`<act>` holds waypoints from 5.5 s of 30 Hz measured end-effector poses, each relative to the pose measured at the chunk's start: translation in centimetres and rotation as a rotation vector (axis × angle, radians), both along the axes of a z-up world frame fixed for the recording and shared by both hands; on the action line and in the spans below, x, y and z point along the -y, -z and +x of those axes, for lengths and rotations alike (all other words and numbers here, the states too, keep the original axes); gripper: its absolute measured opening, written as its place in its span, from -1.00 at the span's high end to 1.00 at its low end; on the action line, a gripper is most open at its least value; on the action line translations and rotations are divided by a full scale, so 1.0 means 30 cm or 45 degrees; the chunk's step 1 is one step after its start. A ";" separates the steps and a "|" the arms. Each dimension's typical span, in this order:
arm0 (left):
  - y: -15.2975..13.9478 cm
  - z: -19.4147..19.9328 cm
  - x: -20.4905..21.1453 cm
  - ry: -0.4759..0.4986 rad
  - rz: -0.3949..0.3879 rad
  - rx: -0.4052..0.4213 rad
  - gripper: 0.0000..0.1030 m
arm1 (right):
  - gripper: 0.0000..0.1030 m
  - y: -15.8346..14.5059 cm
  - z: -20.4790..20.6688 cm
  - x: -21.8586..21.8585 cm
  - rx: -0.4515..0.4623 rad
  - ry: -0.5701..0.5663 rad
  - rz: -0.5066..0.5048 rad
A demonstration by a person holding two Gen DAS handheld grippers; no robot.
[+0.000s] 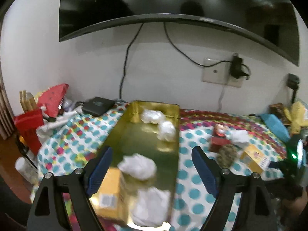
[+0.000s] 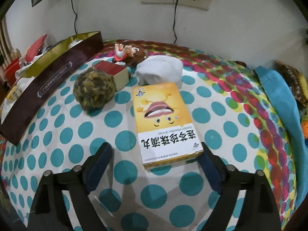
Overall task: Organize objects
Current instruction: 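Carry the yellow medicine box into the gold tin and open the right gripper, then grasp the braided yarn ball with the left gripper, then lift the braided ball with left while right grasps the white folded sock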
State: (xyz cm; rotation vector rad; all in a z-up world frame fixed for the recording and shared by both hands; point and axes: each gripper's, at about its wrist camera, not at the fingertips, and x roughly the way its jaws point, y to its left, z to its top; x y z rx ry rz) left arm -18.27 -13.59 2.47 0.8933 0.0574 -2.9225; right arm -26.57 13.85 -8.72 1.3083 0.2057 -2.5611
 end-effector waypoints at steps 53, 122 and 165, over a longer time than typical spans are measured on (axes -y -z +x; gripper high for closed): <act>0.126 0.355 0.166 -0.071 0.208 -0.111 -0.67 | 0.07 -0.167 -0.031 0.826 -0.203 -0.261 -0.067; 0.281 -0.320 -0.390 0.211 -0.148 0.290 -0.67 | -0.89 -0.027 -0.064 -0.175 -0.043 0.448 -0.260; 0.214 0.126 -0.298 0.331 0.026 0.151 0.00 | 0.08 -0.070 -0.157 0.039 -0.200 0.262 -0.026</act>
